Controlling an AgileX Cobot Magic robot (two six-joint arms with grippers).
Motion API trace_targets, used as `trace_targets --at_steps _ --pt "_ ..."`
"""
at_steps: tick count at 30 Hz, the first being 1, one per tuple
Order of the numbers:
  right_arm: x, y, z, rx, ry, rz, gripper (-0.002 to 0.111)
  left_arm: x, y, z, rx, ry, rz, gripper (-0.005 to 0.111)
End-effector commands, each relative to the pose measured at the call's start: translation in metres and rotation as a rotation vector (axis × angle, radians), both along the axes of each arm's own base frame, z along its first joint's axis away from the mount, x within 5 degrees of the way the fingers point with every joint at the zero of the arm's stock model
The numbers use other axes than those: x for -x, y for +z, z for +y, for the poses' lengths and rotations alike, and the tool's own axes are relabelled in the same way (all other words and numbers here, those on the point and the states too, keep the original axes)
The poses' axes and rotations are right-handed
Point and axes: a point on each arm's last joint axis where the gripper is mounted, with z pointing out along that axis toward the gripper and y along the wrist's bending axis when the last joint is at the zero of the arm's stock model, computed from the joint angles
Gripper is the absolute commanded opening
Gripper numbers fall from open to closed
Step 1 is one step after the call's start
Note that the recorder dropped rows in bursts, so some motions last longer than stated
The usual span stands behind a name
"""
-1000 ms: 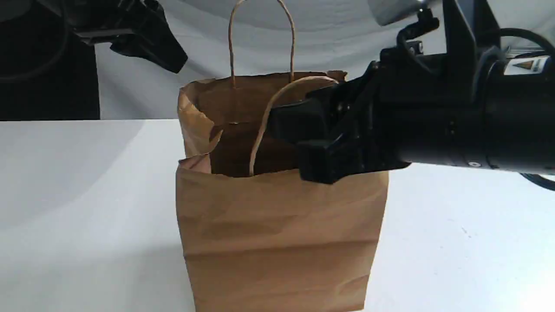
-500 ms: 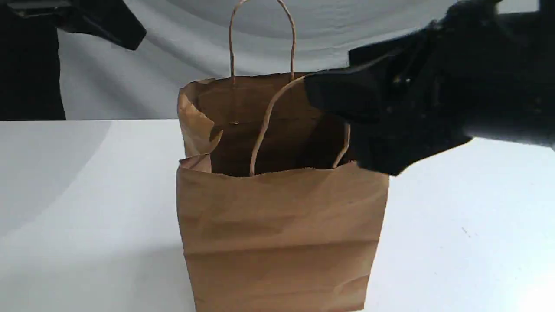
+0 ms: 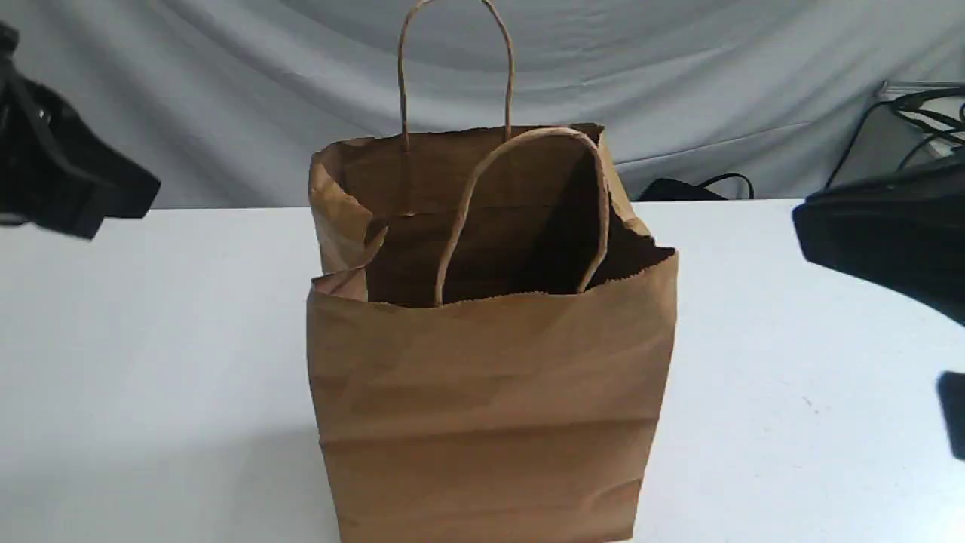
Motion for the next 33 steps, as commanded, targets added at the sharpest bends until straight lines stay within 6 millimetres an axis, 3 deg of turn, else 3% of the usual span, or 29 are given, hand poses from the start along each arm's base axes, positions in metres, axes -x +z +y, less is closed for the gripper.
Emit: trace_targets --at_steps 1,5,8,17,21,25,33 --pt "0.008 0.012 -0.007 -0.062 -0.006 -0.093 0.000 0.023 -0.015 0.004 0.101 0.055 -0.069 0.000" --pt "0.016 0.021 -0.013 -0.115 -0.007 -0.165 0.000 0.047 -0.040 0.011 0.207 0.132 -0.134 0.000" --pt "0.018 0.016 -0.015 -0.126 -0.007 -0.198 0.000 0.066 -0.054 0.019 0.280 0.190 -0.205 0.000" --pt "0.010 -0.061 -0.009 -0.232 -0.024 -0.233 0.000 0.119 -0.063 0.036 0.363 0.216 -0.413 0.000" --pt "0.009 -0.086 -0.008 -0.257 -0.026 -0.244 0.000 0.138 -0.071 0.042 0.379 0.213 -0.490 0.000" --pt "0.010 -0.101 -0.008 -0.240 -0.026 -0.222 0.000 0.149 -0.083 0.047 0.407 0.228 -0.540 0.000" --pt "0.010 -0.102 -0.008 -0.244 -0.026 -0.227 0.000 0.153 -0.088 0.050 0.423 0.243 -0.584 0.000"
